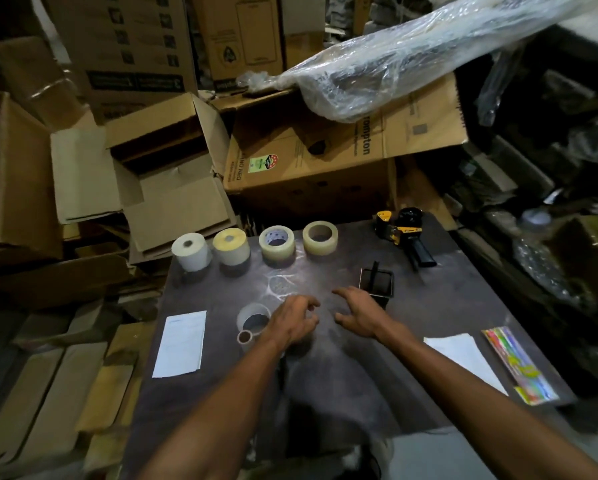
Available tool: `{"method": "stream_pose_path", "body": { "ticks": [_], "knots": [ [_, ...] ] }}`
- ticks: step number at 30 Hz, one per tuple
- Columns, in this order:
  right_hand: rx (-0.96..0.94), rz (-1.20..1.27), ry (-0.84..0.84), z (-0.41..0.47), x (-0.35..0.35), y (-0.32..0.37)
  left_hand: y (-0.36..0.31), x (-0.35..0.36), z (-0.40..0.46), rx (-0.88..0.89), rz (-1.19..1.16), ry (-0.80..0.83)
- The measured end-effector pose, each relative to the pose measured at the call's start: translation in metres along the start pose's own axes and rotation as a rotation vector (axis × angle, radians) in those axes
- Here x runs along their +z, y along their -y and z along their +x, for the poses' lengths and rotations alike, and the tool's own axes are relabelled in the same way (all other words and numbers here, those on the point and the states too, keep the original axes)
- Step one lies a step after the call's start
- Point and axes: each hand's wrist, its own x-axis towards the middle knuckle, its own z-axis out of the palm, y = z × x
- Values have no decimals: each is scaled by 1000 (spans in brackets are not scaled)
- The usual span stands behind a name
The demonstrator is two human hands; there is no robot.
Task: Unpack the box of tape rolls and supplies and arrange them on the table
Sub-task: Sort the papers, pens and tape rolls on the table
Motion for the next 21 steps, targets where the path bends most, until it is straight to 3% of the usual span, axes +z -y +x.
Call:
{"method": "stream_pose_path", "body": {
  "ticks": [13, 21],
  "knots": [
    [175, 80, -1, -116, 13, -66, -42, 101, -55, 40, -36, 127],
    [320, 129, -251, -164, 1, -152, -124, 157, -65, 34, -111, 127]
  ]
}}
